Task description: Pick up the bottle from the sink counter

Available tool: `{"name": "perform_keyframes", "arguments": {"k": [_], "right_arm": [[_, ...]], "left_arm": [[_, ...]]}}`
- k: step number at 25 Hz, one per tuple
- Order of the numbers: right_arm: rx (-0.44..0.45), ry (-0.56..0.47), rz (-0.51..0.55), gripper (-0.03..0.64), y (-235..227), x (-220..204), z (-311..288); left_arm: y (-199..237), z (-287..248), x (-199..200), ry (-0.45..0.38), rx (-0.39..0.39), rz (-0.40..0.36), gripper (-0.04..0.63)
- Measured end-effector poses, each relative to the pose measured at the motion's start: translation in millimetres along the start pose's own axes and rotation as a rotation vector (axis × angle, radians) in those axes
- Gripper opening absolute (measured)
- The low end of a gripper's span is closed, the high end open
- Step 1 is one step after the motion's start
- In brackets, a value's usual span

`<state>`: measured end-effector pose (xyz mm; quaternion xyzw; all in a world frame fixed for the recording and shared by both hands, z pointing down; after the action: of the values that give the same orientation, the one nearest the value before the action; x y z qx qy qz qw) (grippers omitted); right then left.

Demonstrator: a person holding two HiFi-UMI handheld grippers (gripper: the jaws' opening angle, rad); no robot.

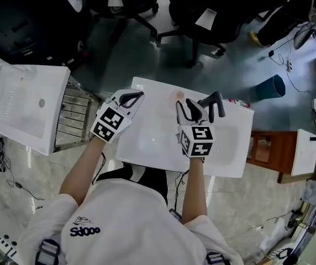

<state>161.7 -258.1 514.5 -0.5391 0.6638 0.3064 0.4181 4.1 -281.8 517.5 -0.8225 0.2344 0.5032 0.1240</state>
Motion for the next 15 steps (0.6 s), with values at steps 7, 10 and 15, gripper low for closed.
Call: {"name": "perform_keyframes", "arguments": {"k": [7, 10, 15], "right_arm": [[0.006, 0.062, 0.035, 0.203, -9, -30, -39], [-0.008, 0.056, 0.073, 0.212, -12, -38, -52], [-0.022, 0.049, 0.060, 0.222, -19, -57, -74]], "left_arm": [[3, -18, -21, 0.039, 0.010, 0.046, 0.001], [3, -23, -25, 0.046, 0.011, 0.061, 0.002], [4, -30, -39, 0.065, 0.017, 0.087, 0.002]]}}
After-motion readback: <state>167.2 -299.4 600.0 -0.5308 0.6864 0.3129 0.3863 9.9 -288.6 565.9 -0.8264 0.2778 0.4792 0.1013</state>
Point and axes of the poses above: the fingertips, and each gripper's own axes: z backward along the fingers, y to its left, x out of its top, the point moved 2 cm from there along z, backward along the fingers, and after that the axes turned 6 degrees about -x, right-handed, at the moved point
